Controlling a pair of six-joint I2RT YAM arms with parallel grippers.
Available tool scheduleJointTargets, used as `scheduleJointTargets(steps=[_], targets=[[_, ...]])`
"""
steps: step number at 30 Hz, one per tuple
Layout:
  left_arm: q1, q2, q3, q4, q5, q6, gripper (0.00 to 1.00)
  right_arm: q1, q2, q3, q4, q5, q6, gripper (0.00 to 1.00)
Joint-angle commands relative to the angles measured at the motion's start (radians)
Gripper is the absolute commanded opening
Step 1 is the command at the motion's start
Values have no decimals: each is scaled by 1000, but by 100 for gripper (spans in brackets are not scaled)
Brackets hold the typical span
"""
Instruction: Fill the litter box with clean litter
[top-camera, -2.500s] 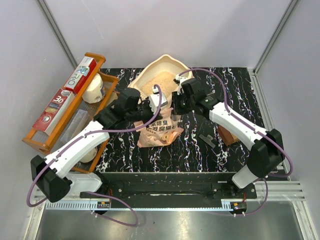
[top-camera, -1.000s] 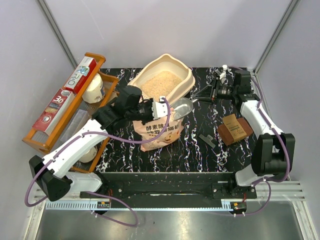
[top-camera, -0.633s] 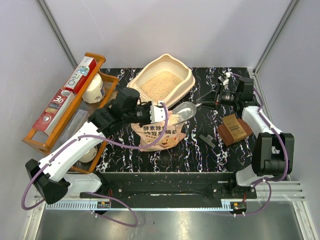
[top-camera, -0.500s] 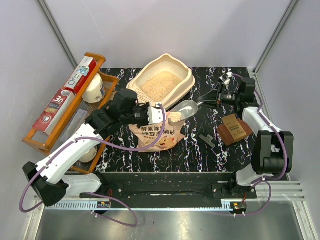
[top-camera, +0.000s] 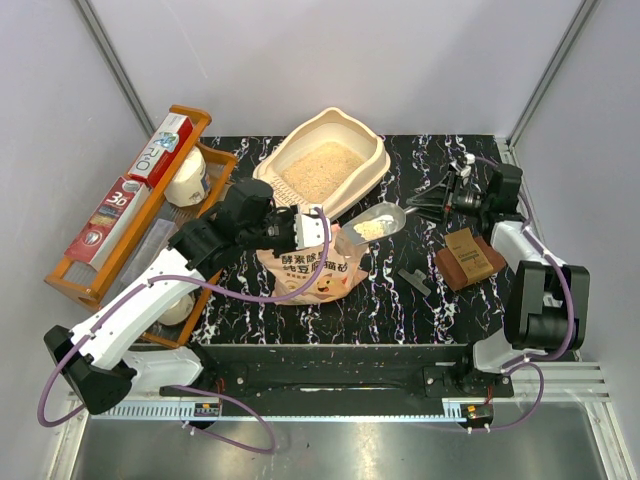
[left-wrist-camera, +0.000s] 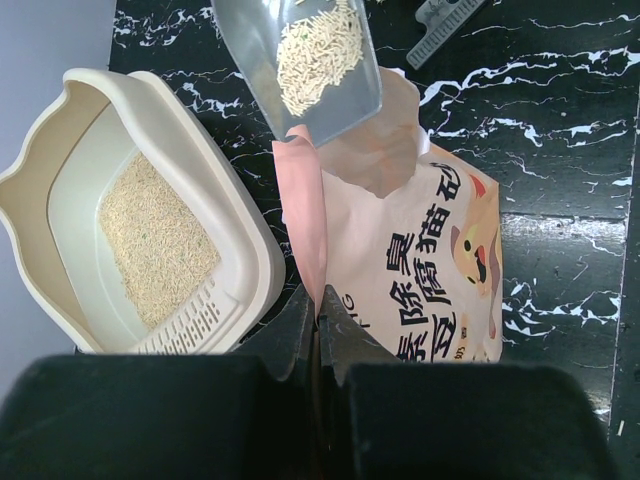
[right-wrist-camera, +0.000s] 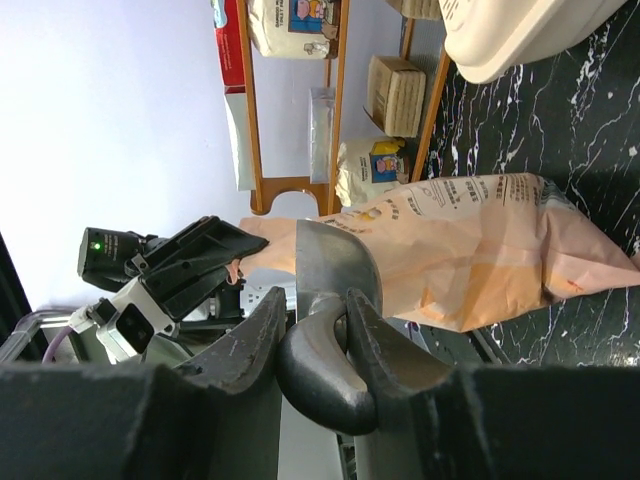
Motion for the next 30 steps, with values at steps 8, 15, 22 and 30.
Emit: scheduleJointTargets(steps=[8, 15, 22, 30], targets=[[3, -64, -13, 205, 37, -95, 0, -20, -181, -6, -104, -11, -60, 0], [2, -79, -47, 182, 50, -84, 0, -23, -188, 1, -139, 66, -142, 0], [2, -90, -61, 161, 58, -74, 0, -35, -188, 73, -268, 92, -209, 0], [3, -139, -110, 133, 26, -2, 0, -52, -164, 136, -278, 146, -182, 0]])
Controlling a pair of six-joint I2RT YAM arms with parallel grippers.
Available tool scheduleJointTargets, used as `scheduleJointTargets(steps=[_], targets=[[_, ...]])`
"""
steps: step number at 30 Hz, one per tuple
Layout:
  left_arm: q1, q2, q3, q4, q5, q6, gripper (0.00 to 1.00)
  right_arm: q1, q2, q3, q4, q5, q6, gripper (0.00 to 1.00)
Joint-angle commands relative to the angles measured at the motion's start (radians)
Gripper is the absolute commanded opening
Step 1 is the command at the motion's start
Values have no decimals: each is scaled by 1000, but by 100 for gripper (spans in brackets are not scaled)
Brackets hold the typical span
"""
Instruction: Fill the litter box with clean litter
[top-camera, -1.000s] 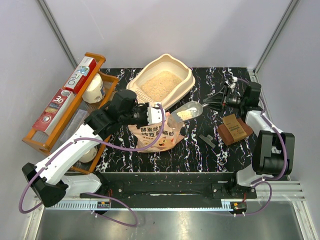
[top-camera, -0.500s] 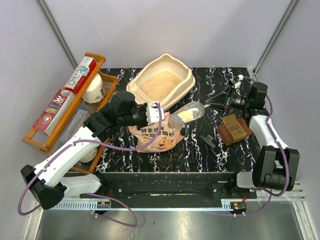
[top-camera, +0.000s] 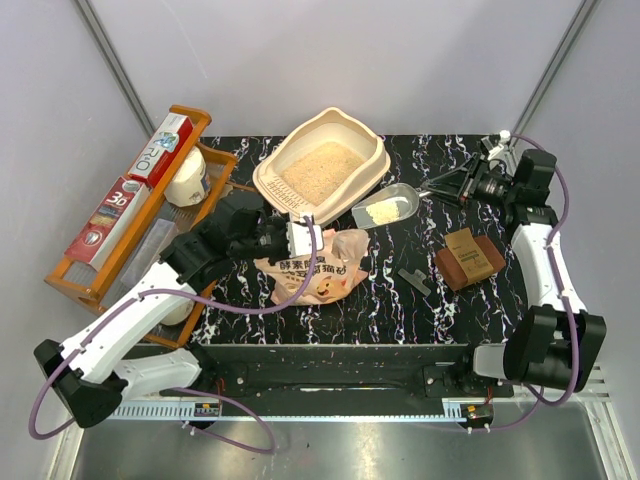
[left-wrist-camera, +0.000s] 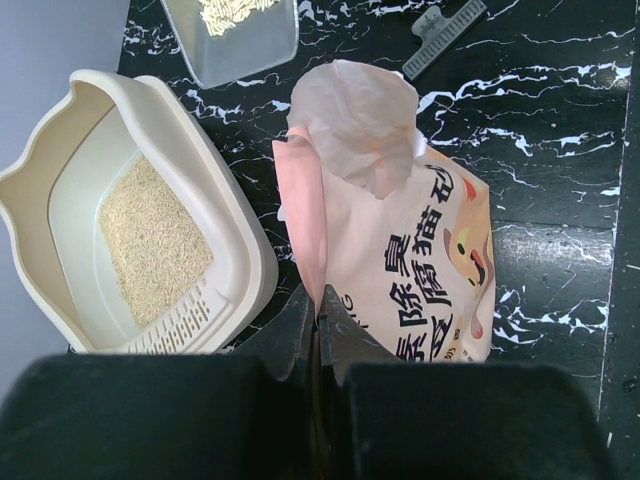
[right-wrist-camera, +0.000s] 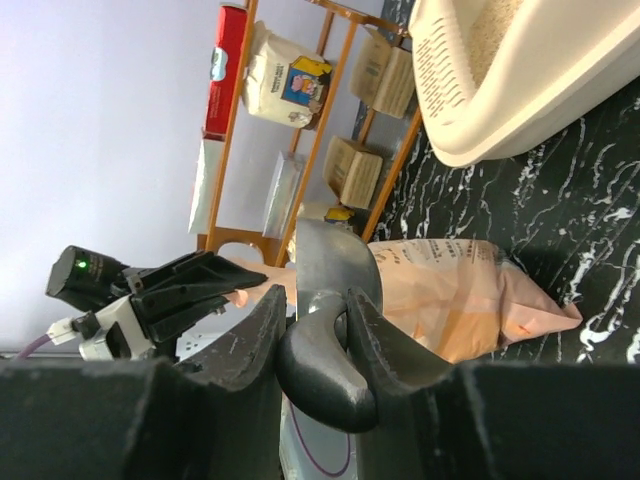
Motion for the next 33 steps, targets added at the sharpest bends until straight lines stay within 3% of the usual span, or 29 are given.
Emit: scheduleJointTargets(steps=[1, 6, 14, 18, 21, 22, 26, 33], targets=[[3, -66, -20, 66, 16, 41, 0, 2, 53, 11, 90, -8, 91, 0], [4, -86, -38, 48, 3, 52, 0, -1, 129, 123, 86, 24, 83, 0], [6, -91, -24, 2, 20, 64, 0, 5, 237, 302, 5, 198, 30, 0], [7, -93, -24, -6, 16, 72, 0, 29, 342, 467, -57, 267, -27, 0], [9, -86, -24, -6, 20, 72, 0, 62, 390, 586, -135, 391, -90, 0], [7, -82, -23, -8, 25, 69, 0, 74, 398, 606, -176, 496, -93, 0], [9, -82, -26, -20, 34, 63, 0, 134, 471, 716, -184, 563, -111, 0], [15, -88, -38, -23, 40, 61, 0, 276, 605, 916, -244, 878, -243, 0]])
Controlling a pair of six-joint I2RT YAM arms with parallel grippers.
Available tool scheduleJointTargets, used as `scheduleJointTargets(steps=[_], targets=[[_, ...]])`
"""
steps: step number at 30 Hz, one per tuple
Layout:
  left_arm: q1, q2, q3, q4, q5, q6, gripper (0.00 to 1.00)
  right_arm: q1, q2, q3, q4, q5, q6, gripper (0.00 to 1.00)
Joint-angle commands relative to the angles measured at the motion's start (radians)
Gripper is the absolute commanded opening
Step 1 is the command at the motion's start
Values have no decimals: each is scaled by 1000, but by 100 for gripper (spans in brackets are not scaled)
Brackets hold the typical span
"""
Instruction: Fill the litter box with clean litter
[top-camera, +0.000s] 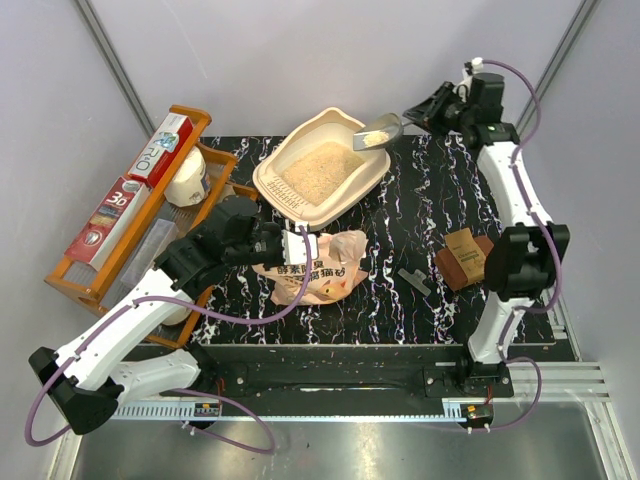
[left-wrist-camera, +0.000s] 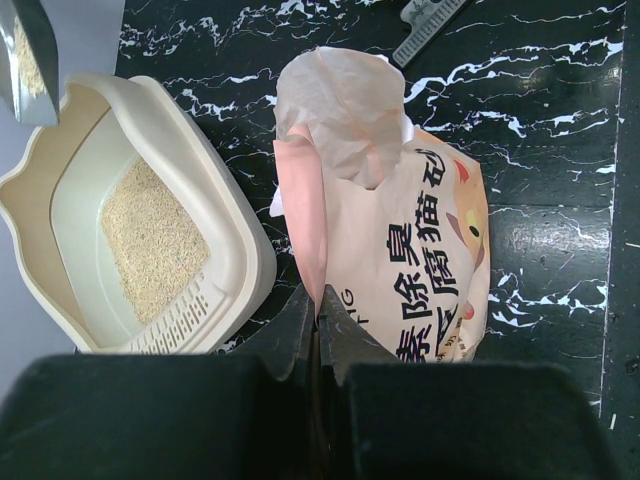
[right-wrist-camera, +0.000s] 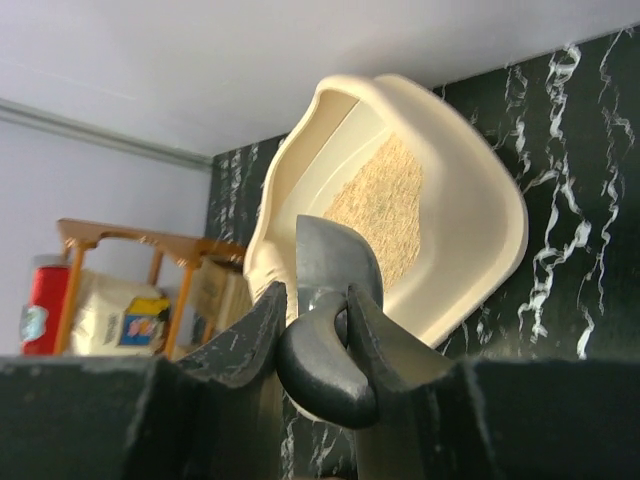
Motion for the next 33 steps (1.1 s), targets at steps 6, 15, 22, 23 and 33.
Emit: scheduleJointTargets(steps=[6, 15, 22, 23, 33], targets=[[10, -23, 7, -9, 44, 18, 0, 187, 212, 356, -38, 349, -172, 0], [10, -15, 10, -7, 48, 13, 0, 246, 273, 437, -71, 335, -192, 0], [10, -7, -1, 11, 64, 10, 0, 247, 76, 182, -63, 310, -177, 0], [10, -9, -2, 13, 62, 9, 0, 247, 22, 123, -55, 310, -195, 0], [11, -12, -19, 20, 57, 9, 0, 246, -92, -22, 188, 373, -393, 0]])
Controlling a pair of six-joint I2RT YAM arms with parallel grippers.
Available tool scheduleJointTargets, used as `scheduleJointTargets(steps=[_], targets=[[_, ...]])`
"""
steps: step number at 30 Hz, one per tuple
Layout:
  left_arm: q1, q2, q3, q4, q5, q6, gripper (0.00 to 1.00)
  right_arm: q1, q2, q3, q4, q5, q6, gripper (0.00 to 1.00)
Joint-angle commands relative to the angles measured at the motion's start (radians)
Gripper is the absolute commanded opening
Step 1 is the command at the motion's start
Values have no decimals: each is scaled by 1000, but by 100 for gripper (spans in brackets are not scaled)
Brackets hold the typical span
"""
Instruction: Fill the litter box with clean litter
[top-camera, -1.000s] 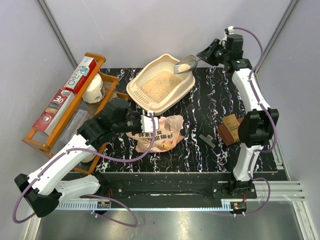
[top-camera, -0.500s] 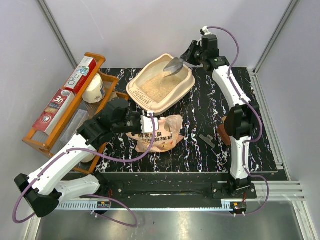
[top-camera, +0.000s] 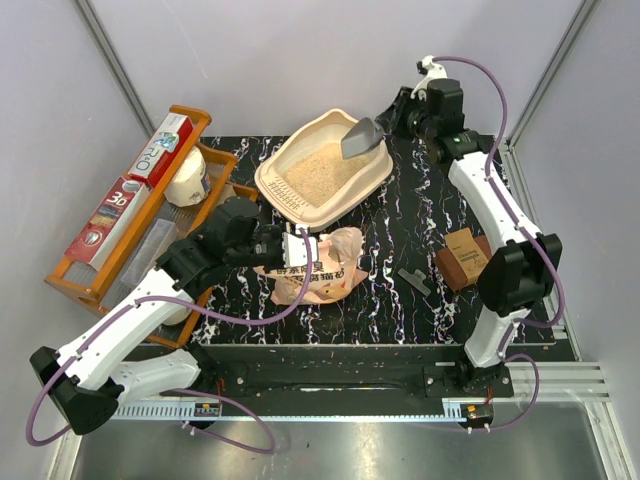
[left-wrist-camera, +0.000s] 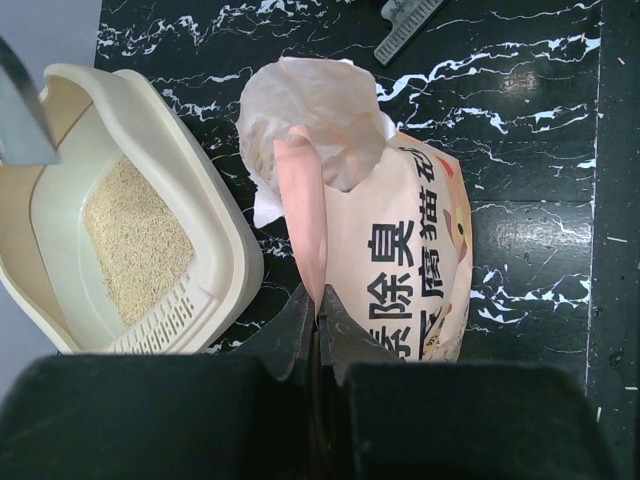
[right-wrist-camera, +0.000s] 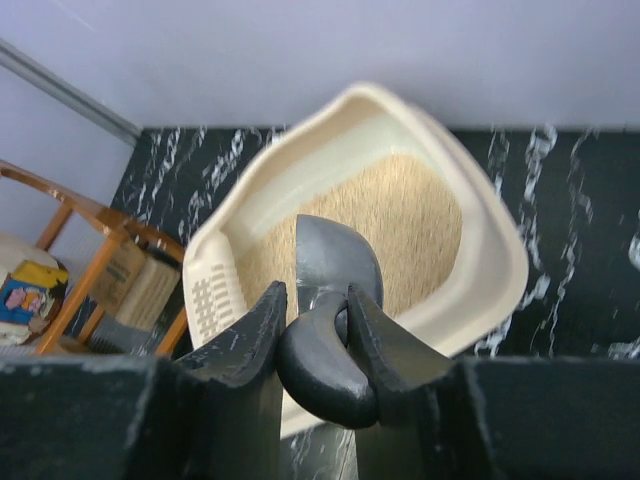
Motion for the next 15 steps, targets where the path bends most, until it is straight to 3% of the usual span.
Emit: scheduleJointTargets(steps=[1, 5, 10, 15], targets=[[7, -10, -1, 27, 29, 8, 0, -1, -24, 32, 178, 59, -94, 0], [5, -3, 7, 28, 26, 10, 0, -5, -40, 52, 179, 65, -160, 0], [5, -9, -5, 30, 25, 8, 0, -83, -129, -46, 162, 78, -151, 0], [5, -10, -16, 50, 28, -3, 0, -262, -252, -193, 115, 67, -111, 0]])
